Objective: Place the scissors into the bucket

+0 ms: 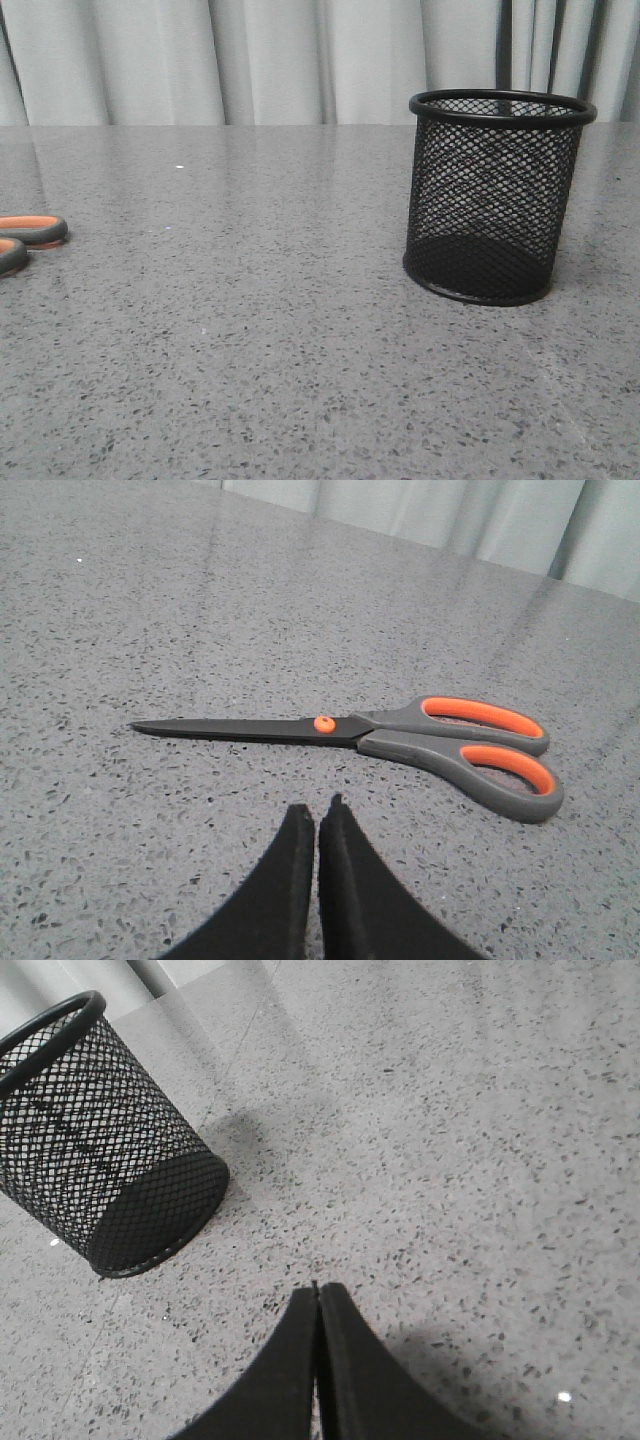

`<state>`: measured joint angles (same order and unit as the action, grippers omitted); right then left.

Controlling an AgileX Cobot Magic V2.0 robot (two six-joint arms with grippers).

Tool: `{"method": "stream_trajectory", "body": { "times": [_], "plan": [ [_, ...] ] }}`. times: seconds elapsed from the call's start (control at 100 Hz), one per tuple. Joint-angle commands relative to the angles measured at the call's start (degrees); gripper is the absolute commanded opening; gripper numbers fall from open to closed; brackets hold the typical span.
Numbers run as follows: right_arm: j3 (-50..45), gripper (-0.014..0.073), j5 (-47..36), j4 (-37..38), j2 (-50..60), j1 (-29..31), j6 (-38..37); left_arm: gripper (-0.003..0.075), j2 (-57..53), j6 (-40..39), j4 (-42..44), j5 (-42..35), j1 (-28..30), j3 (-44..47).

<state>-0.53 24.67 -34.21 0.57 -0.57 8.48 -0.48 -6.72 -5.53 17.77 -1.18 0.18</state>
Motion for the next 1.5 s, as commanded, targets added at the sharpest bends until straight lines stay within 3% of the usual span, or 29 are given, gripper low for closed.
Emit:
{"method": "stream_trajectory", "body": {
  "times": [0.0, 0.98, 1.26, 1.49],
  "plan": [
    [-1.0, -0.0051, -1.9, -0.5, 1.2, 0.2, 0.2, -0.002, -1.5, -0.1, -0.3, -4.4, -0.4, 1.6],
    [-1.0, -0.0051, -1.9, 2.0, 1.2, 0.2, 0.2, -0.002, -1.5, -0.1, -0.3, -4.4, -0.4, 1.6],
    [-1.0, -0.0051, -5.0, 18.4, 1.2, 0.2, 0.2, -0.002, -1.5, -0.1, -0.3, -4.4, -0.4, 1.6],
    [-1.0, -0.0051, -3.6, 11.4, 1.2, 0.2, 0.2, -0.002, -1.5, -0.1, -0.3, -4.8, -0.4, 1.6]
  ]
}}
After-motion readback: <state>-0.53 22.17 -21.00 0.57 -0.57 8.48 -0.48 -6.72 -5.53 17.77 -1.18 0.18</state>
